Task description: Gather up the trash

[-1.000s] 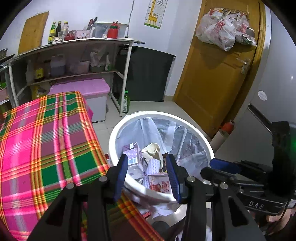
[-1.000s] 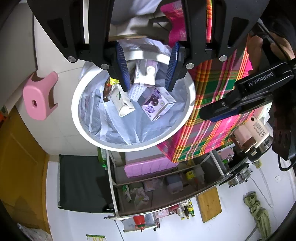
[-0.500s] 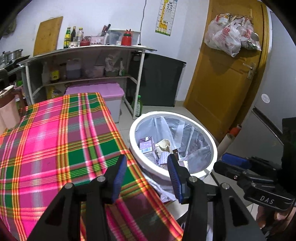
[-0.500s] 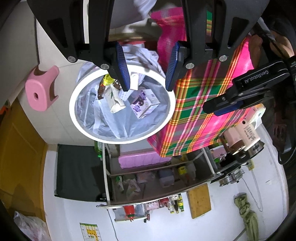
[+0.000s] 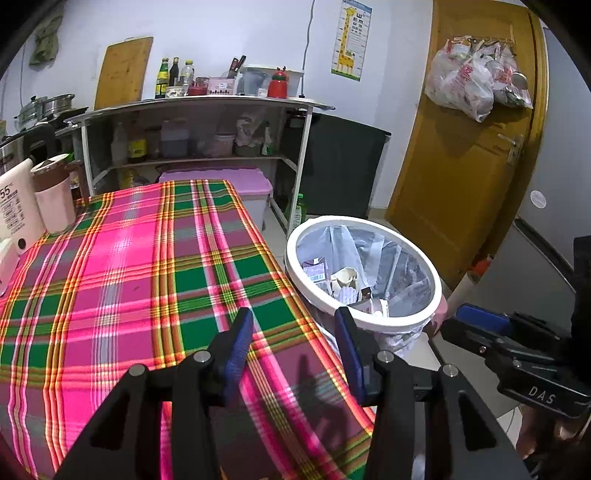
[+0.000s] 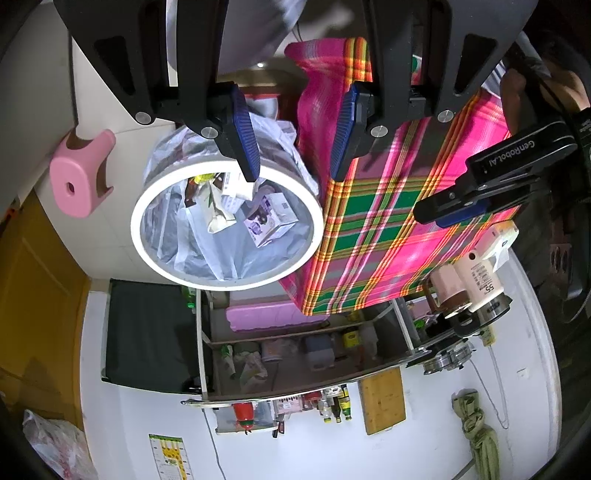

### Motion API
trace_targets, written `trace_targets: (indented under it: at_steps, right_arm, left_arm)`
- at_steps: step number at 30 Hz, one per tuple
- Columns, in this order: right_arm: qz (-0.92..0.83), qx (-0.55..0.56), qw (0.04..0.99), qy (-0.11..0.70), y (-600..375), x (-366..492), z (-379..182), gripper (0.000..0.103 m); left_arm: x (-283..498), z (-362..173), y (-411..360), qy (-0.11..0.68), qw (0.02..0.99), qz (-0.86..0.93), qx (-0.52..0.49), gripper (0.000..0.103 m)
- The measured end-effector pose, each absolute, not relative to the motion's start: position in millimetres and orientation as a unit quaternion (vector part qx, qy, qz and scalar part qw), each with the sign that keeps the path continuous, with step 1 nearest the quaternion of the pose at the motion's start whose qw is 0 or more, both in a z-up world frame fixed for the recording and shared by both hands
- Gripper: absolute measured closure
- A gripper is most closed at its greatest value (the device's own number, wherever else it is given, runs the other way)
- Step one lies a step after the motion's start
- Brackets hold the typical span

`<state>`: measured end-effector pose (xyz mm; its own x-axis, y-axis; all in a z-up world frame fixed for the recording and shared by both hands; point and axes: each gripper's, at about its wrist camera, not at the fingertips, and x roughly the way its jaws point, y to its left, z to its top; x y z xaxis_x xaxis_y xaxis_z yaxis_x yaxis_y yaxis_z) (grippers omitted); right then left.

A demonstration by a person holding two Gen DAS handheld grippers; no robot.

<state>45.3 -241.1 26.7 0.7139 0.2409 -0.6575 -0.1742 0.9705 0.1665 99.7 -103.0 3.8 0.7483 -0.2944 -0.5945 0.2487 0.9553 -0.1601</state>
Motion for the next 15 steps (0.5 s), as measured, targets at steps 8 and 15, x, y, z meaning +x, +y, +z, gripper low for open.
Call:
trace_targets:
  at_steps: [8,15]
  right_arm:
    - [0.116,0.040,0.926,0.356,-237,35,28,0.062]
    - [0.117,0.040,0.927,0.355,-237,33,29,0.062]
  left_arm:
    - [86,2,-102,0.323,0.935,-0.141,-0.037,0.056]
    - [83,2,-102,0.322,0.936,-0.138,-0.036,0.056]
